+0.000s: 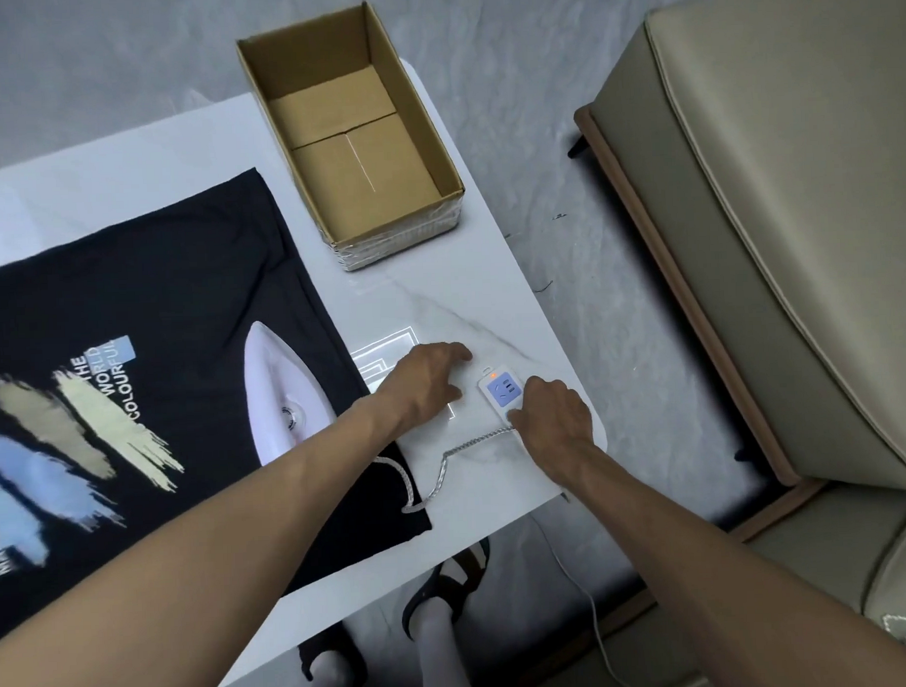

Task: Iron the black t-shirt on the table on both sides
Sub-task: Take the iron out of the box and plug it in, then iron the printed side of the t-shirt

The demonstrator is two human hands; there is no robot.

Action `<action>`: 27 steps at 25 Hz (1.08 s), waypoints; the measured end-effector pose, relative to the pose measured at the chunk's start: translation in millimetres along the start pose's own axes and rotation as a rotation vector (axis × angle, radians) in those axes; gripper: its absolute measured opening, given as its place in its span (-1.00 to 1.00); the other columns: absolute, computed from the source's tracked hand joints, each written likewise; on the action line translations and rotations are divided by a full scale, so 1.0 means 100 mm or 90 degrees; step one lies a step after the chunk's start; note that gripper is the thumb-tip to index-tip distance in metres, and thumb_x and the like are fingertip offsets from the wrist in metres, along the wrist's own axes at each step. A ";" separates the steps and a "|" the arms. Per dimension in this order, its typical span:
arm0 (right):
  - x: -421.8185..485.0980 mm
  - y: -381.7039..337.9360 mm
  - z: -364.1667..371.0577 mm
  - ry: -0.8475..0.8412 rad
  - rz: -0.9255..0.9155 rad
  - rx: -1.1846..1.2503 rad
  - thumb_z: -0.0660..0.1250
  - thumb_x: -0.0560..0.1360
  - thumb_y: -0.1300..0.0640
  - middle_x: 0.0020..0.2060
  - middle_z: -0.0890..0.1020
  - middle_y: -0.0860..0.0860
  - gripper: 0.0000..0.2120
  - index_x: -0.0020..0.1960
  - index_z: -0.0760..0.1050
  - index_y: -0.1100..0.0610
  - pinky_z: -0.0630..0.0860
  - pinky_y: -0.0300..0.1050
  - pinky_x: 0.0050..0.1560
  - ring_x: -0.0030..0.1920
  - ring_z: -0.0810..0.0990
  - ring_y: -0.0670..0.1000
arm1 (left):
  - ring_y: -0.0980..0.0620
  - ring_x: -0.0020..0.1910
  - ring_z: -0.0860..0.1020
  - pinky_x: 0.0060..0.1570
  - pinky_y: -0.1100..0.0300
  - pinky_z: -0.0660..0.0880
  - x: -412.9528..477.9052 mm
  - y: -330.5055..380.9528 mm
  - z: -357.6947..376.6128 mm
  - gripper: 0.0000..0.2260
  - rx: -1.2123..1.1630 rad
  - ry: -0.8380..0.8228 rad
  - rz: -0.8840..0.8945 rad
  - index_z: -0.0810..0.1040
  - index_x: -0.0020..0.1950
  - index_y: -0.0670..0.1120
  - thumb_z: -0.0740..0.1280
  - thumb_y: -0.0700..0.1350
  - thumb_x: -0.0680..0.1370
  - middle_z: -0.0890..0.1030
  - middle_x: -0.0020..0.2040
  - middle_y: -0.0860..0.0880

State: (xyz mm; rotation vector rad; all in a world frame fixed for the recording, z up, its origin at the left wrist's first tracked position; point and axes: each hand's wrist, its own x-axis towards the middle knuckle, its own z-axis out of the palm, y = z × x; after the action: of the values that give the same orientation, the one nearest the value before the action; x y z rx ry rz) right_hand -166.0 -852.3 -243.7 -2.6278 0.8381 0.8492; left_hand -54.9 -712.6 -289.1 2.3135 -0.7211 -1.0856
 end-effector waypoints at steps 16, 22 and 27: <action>-0.74 -2.55 0.48 -0.058 -0.114 0.230 0.24 0.60 0.08 0.20 0.52 0.16 -0.55 0.39 0.21 0.23 0.43 -0.03 -0.02 0.14 0.54 0.18 | -0.37 0.47 0.16 0.46 -0.17 0.17 -2.51 -2.23 -0.38 -0.21 0.018 0.150 -0.508 0.00 0.59 -0.08 0.38 0.07 0.53 0.10 0.53 -0.27; -0.70 -2.41 0.31 -0.064 0.019 0.543 0.29 0.44 0.06 -0.20 0.61 0.04 -0.85 -0.08 0.47 0.14 0.50 -0.10 -0.33 -0.26 0.56 0.09 | -0.50 0.50 -0.13 0.45 -0.21 0.17 -2.53 -2.36 -0.36 -0.26 0.072 -0.119 -0.490 -0.36 0.57 -0.08 0.15 -0.02 0.65 -0.33 0.53 -0.34; -0.84 -2.57 -0.04 -0.261 -0.067 0.712 0.35 0.51 -0.11 -0.48 0.31 0.01 -0.68 -0.15 0.41 0.13 0.27 -0.17 -0.45 -0.49 0.25 -0.04 | -0.19 0.17 0.56 0.19 0.01 0.50 -2.85 -2.51 -0.74 -0.53 -0.212 0.237 -0.495 0.46 0.37 -0.04 0.12 -0.33 0.50 0.56 0.30 -0.16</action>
State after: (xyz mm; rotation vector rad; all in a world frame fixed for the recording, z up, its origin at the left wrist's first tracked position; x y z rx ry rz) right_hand -67.3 -610.3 -174.3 -1.4480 0.7317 0.5844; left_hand -87.6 -329.7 -247.0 2.4191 0.5132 -0.9152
